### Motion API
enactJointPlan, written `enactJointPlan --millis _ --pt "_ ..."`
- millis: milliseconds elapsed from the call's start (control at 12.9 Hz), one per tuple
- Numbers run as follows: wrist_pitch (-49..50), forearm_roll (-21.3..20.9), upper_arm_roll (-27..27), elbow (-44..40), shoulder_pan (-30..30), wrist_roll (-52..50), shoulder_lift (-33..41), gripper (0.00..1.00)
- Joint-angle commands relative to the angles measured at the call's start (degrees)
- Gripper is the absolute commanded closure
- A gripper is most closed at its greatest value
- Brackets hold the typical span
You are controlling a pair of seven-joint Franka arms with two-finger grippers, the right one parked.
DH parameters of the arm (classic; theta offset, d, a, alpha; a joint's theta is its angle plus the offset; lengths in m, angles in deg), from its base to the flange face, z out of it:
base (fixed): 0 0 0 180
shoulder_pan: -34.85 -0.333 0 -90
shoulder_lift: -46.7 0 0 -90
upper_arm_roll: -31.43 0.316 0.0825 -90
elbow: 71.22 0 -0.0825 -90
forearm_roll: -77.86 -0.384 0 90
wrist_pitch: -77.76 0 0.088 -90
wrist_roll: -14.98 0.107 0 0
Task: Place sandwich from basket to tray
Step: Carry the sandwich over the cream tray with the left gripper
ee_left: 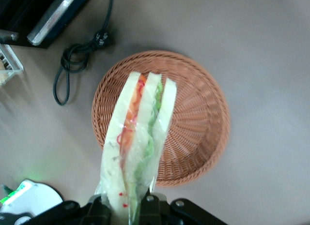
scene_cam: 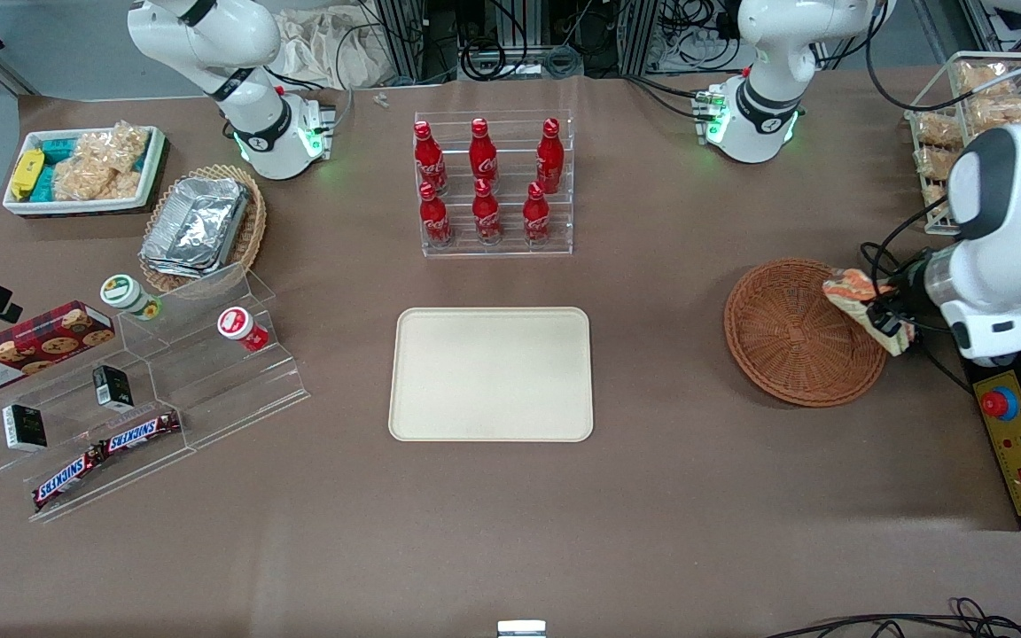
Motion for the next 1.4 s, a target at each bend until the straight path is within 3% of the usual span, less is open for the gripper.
enactJointPlan --millis 0,388,776,1086,1319 --pt "6.67 0.68 -4.6 -9.07 0.48 6.04 -1.22 1.0" --pt "7.92 0.77 -16.81 -13.13 0.48 20.18 -2.01 1.0" --pt "5.56 -0.11 -30.0 -19.02 0.57 20.21 -12.63 1.0" --pt "-5.59 -1.07 -30.72 -18.58 6.96 18.21 -20.27 1.0" --pt "-13.76 -12.19 -30.28 -19.11 13.73 5.93 -29.05 1.0"
